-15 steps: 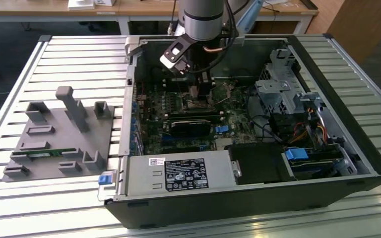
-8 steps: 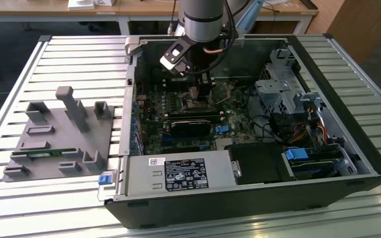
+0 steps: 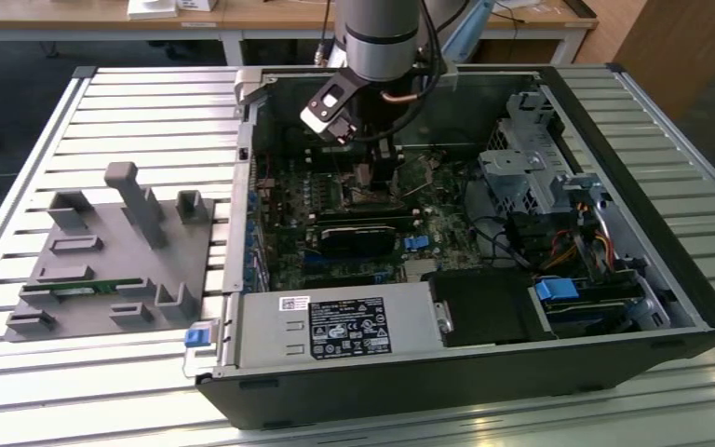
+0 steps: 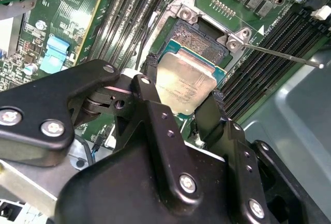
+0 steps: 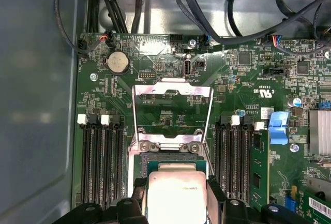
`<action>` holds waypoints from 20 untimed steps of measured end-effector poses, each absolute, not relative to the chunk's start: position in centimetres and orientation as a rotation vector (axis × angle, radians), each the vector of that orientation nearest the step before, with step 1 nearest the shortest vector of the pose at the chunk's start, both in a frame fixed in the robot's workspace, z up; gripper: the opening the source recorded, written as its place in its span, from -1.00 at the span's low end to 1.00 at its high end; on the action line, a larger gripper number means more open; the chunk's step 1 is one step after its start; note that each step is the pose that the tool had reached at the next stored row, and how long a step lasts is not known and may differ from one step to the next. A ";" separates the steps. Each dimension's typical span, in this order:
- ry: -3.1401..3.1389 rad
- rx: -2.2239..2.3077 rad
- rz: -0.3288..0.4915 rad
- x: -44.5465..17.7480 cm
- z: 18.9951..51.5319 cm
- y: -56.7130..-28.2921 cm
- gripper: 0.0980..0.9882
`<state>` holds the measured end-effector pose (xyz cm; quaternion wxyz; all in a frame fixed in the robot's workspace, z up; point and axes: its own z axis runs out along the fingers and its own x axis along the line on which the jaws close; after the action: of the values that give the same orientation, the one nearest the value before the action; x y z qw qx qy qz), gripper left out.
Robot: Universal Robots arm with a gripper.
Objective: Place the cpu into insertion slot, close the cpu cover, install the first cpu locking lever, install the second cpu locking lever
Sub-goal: 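Place the cpu into insertion slot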
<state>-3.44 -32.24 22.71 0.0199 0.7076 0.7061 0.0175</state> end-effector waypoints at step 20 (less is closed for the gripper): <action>2.192 2.197 0.050 -3.4 21.8 -32.2 0.00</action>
<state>-3.44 -32.22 21.84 0.0186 0.7077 0.7061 0.0162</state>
